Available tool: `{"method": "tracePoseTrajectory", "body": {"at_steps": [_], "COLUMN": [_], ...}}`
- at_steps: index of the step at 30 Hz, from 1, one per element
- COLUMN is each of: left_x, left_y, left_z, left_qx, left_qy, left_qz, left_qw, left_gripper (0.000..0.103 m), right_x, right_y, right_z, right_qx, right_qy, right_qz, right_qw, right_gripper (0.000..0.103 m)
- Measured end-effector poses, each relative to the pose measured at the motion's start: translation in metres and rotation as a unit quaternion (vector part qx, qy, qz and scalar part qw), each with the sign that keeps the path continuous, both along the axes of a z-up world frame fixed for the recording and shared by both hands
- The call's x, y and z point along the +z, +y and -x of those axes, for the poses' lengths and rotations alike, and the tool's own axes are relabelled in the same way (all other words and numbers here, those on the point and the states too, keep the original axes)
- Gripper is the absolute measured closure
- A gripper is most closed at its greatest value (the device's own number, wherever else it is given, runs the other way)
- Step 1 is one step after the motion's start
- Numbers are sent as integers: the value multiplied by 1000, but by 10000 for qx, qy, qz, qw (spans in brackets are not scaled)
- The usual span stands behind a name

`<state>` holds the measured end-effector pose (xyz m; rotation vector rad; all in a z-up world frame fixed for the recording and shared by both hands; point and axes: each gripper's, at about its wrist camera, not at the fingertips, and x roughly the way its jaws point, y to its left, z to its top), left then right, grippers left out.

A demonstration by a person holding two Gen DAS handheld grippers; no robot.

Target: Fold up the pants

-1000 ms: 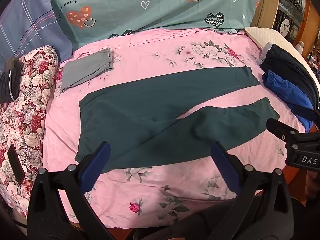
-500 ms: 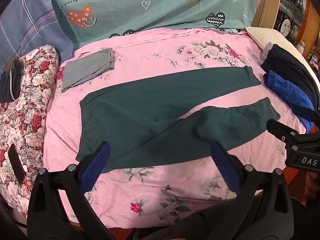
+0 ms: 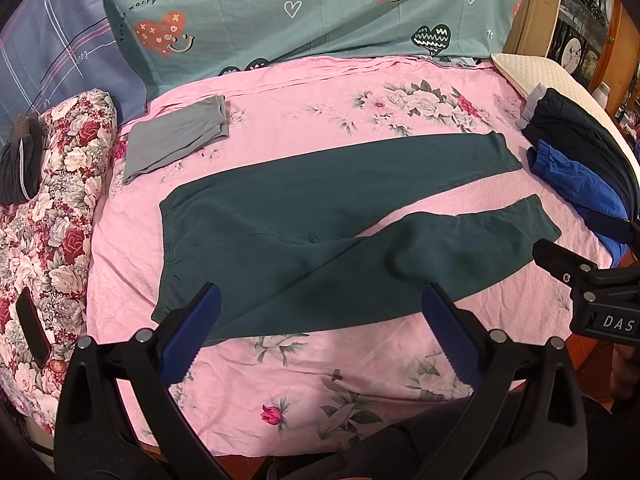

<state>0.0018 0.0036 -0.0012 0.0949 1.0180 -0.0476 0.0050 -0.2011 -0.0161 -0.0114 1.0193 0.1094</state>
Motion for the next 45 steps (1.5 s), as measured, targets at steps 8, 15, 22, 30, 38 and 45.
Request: {"method": "tracePoseTrajectory", "body": {"at_steps": [8, 15, 22, 30, 38, 45], "left_x": [0, 0, 0, -1, 0, -1], "left_y": [0, 0, 0, 0, 0, 0], "left_z": [0, 0, 0, 0, 0, 0], "left_qx": [0, 3, 2, 1, -5, -1], "left_qy": [0, 3, 4, 11, 17, 21], "left_qz": [-2, -4, -4, -1, -2, -3], "left_qw": [10000, 10000, 10000, 10000, 10000, 10000], "left_gripper": [2, 2, 2, 2, 2, 2], "right_x": [-1, -2, -2, -3, -2, -5], "right_y": [0, 0, 0, 1, 1, 1], "right_z": [0, -1, -1, -1, -2, -2], "right_qx": [6, 9, 8, 12, 7, 3], "right_qy": [12, 20, 31, 40, 52, 69], "right_qz": [16, 19, 23, 33, 32, 38], "right_qw": [10000, 10000, 10000, 10000, 10000, 10000], "right_gripper": [1, 1, 1, 1, 1, 1]}}
